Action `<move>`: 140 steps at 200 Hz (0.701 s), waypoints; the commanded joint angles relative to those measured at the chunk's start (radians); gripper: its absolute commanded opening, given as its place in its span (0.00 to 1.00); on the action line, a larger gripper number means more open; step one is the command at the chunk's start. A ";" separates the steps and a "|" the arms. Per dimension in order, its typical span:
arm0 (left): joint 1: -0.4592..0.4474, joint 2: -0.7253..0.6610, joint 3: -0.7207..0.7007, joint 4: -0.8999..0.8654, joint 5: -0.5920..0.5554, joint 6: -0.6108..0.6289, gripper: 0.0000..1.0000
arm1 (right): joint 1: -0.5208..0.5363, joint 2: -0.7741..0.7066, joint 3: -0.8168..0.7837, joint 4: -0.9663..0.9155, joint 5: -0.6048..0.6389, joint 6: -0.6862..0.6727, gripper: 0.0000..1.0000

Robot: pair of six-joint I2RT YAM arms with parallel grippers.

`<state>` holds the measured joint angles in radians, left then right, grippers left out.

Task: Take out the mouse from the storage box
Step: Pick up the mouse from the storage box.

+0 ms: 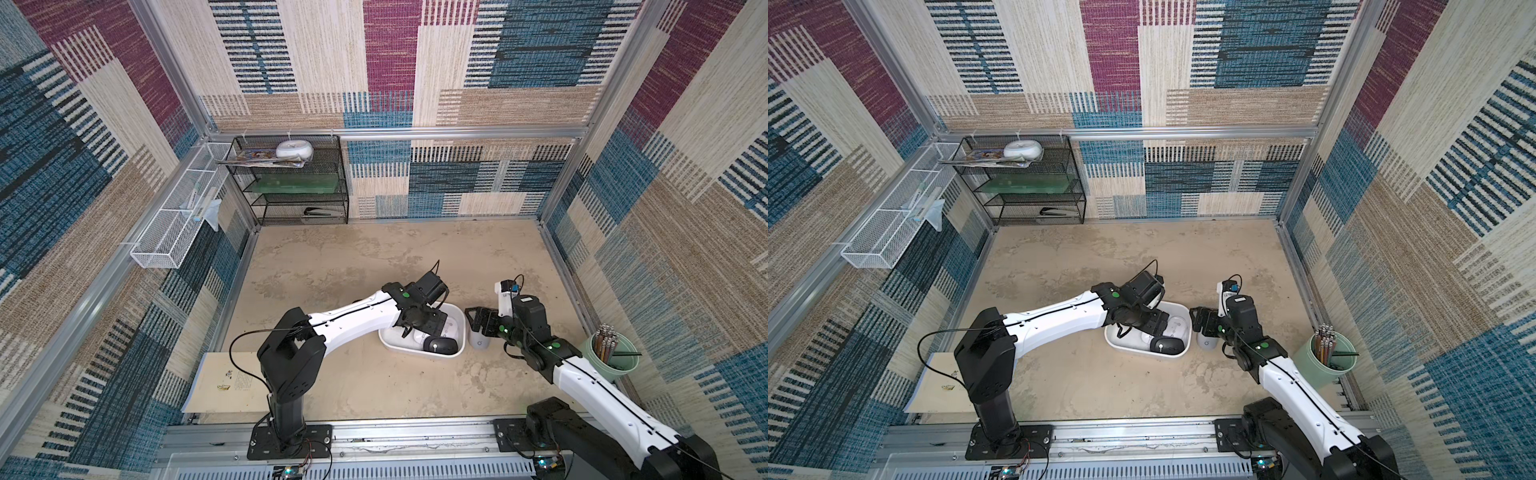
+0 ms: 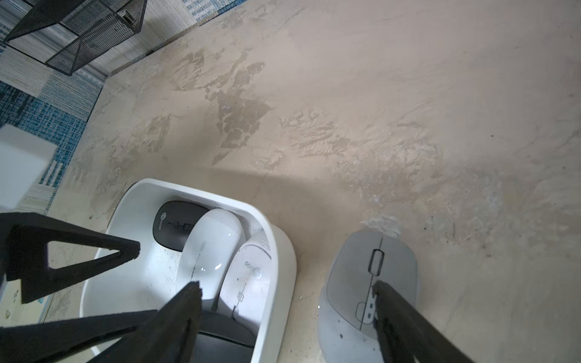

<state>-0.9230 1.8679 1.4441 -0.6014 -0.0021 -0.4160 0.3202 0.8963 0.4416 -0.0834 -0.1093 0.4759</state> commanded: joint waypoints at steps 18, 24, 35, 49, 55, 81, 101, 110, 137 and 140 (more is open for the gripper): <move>-0.022 0.081 0.066 -0.084 -0.065 0.003 0.85 | 0.009 0.019 0.021 -0.041 0.007 0.001 0.88; -0.022 0.090 0.074 -0.091 -0.073 -0.001 0.85 | 0.010 0.018 0.023 -0.045 0.013 -0.002 0.89; -0.023 0.108 0.084 -0.100 -0.089 -0.007 0.85 | 0.010 0.019 0.026 -0.052 0.019 -0.002 0.88; -0.023 0.127 0.095 -0.109 -0.106 -0.015 0.84 | 0.012 0.012 0.024 -0.052 0.017 -0.006 0.89; -0.023 0.133 0.099 -0.112 -0.108 -0.017 0.84 | 0.013 0.009 0.023 -0.050 0.017 -0.006 0.89; -0.023 0.155 0.109 -0.115 -0.114 -0.025 0.84 | 0.014 0.008 0.014 -0.041 0.016 -0.010 0.89; -0.023 0.179 0.131 -0.132 -0.133 -0.026 0.81 | 0.013 0.007 -0.006 -0.017 0.011 -0.007 0.89; -0.023 0.187 0.141 -0.143 -0.143 -0.029 0.79 | 0.014 0.010 -0.010 -0.013 0.010 -0.007 0.89; -0.023 0.207 0.158 -0.147 -0.155 -0.031 0.76 | 0.014 0.009 -0.028 0.006 0.009 -0.011 0.89; -0.023 0.210 0.163 -0.150 -0.155 -0.032 0.76 | 0.014 0.007 -0.031 0.009 0.010 -0.011 0.89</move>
<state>-0.9455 2.0613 1.5883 -0.7258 -0.1310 -0.4412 0.3328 0.9073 0.4244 -0.1146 -0.1017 0.4740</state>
